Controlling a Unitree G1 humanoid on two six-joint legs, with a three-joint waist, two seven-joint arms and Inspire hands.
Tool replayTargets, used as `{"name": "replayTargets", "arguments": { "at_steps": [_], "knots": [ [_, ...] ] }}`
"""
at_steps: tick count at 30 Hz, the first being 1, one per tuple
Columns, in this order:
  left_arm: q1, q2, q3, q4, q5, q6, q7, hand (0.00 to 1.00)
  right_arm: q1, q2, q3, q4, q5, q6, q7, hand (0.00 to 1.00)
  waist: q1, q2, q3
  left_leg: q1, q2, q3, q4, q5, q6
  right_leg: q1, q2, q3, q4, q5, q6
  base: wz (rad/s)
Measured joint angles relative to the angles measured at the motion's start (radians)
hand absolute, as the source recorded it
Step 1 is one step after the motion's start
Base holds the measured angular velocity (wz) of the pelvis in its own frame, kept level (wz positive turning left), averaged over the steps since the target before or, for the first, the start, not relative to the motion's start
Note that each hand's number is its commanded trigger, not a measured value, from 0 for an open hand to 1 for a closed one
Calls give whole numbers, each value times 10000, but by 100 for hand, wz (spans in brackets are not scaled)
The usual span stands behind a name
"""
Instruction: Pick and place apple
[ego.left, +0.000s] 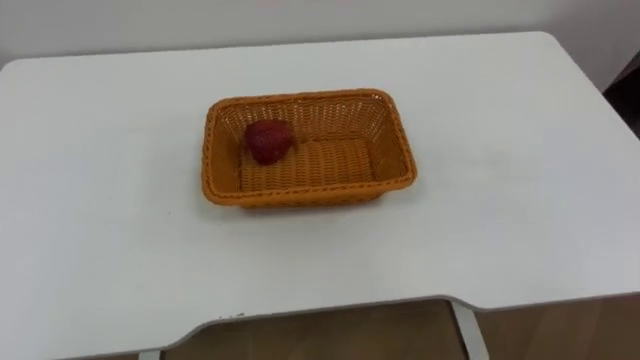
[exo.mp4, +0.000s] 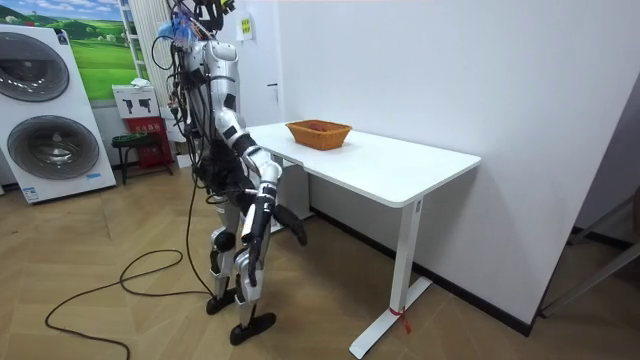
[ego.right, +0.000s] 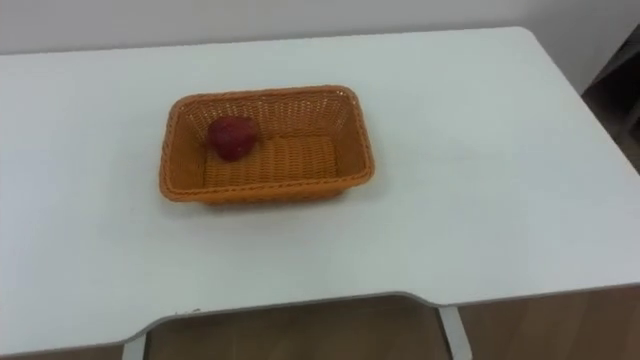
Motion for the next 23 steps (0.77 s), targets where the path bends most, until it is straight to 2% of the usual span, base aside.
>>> {"name": "replayTargets", "arguments": {
  "at_steps": [3, 5, 6, 8, 10, 12, 17, 21, 23],
  "knots": [
    [-7, 0, -122, 125, 129, 83, -222, 0, 306, 224, 1197, 768, -1242, 333, 579, 0, 158, 10, 15, 42, 9, 47, 37, -1, 0, 2, 19, 130, 6, -5, -1, -6],
    [-100, -35, -167, 262, 132, 105, -299, 0, 326, 339, 2406, 1694, -2933, 550, 1432, 0, 355, -12, 37, 153, 22, 106, 23, -2, -1, 24, 37, 217, -7, -4, -1, -13],
    [-112, -19, -356, 271, 118, 106, -304, 0, 337, 368, 3125, 1923, -3533, 745, 1873, 0, 554, 34, 73, 188, 34, 171, -18, -4, -2, -18, 55, 271, -8, -3, -2, -11],
    [-227, 8, -665, 368, 115, 106, -302, 0, 283, 380, 4321, 2379, -4502, 880, 2549, 0, 713, 42, 85, 179, 38, 208, -51, -5, -2, -52, 59, 271, -39, 4, -2, -7],
    [-409, 1, -847, 463, 106, 104, -339, 0, 208, 444, 5140, 2550, -5168, 1057, 3292, 0, 902, 70, 92, 170, 40, 209, -84, -6, -2, -54, 63, 258, -51, 19, -5, 0],
    [-567, -31, -941, 566, 82, 100, -364, 0, 49, 528, 5625, 2582, -6128, 1185, 4128, 0, 1090, 150, 128, 175, 37, 199, -115, -6, -2, -30, 58, 225, -63, 23, -5, 0],
    [-653, -160, -946, 671, 21, 101, -363, 0, -116, 554, 6244, 2557, -7362, 1219, 5460, 0, 1193, 293, 206, 171, 28, 149, -121, -4, -1, -4, 47, 174, -94, 23, -5, 4],
    [-677, -193, -911, 691, 111, 125, -361, 0, -129, 591, 6254, 2718, -7671, 1409, 6124, 0, 1253, 321, 188, 189, 20, 112, -125, -4, -2, 79, 43, 152, -210, 23, -5, 3],
    [-697, -238, -912, 742, 108, 171, -358, 0, -104, 649, 6240, 2986, -7572, 1513, 6411, 0, 1188, 303, 188, 306, 10, 4, -138, -4, -2, 259, 27, -16, -246, 23, -4, 16]
  ]
}}
